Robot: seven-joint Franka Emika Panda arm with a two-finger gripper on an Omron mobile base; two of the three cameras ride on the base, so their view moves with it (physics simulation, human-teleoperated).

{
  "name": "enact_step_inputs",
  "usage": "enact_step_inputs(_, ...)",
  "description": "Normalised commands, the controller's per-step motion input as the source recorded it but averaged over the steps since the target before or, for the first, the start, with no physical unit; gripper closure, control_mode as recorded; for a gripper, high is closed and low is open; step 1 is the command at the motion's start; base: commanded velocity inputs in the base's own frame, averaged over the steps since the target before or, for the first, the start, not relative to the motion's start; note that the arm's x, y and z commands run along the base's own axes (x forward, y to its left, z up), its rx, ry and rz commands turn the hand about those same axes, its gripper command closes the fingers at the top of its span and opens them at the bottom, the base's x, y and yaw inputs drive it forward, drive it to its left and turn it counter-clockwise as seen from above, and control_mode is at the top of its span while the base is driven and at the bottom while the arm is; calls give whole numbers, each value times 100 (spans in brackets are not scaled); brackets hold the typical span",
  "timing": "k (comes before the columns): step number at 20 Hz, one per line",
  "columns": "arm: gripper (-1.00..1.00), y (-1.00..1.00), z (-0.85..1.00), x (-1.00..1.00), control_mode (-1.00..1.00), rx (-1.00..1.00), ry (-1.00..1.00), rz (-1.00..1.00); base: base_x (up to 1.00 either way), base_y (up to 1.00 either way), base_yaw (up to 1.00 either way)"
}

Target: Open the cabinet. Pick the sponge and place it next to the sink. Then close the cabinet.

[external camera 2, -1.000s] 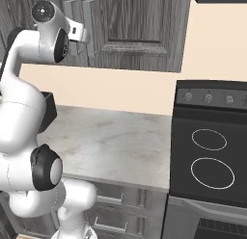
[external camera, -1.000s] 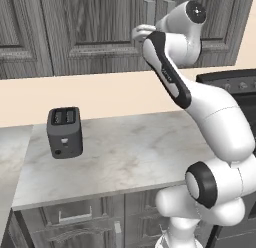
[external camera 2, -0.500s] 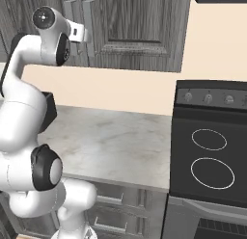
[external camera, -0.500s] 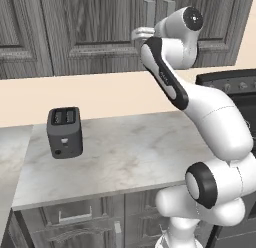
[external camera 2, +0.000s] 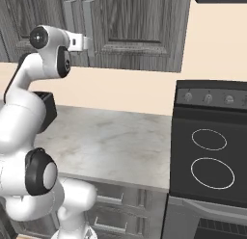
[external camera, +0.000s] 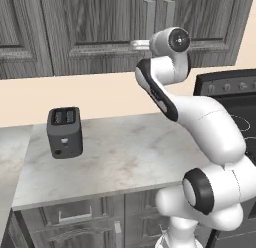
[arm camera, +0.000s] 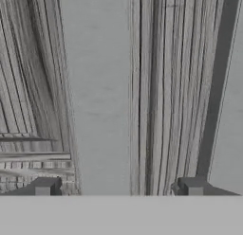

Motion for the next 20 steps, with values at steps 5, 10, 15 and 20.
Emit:
enact_step_inputs(5,-100,20,0,75,-100,-5,0,-15,0,0,0)
enact_step_inputs(10,-100,7,-1,85,-100,0,0,-7,0,0,0)
enact_step_inputs(15,-100,0,-4,39,-100,0,0,-1,0,0,0)
enact_step_inputs(20,100,0,0,0,-100,0,0,0,0,0,0)
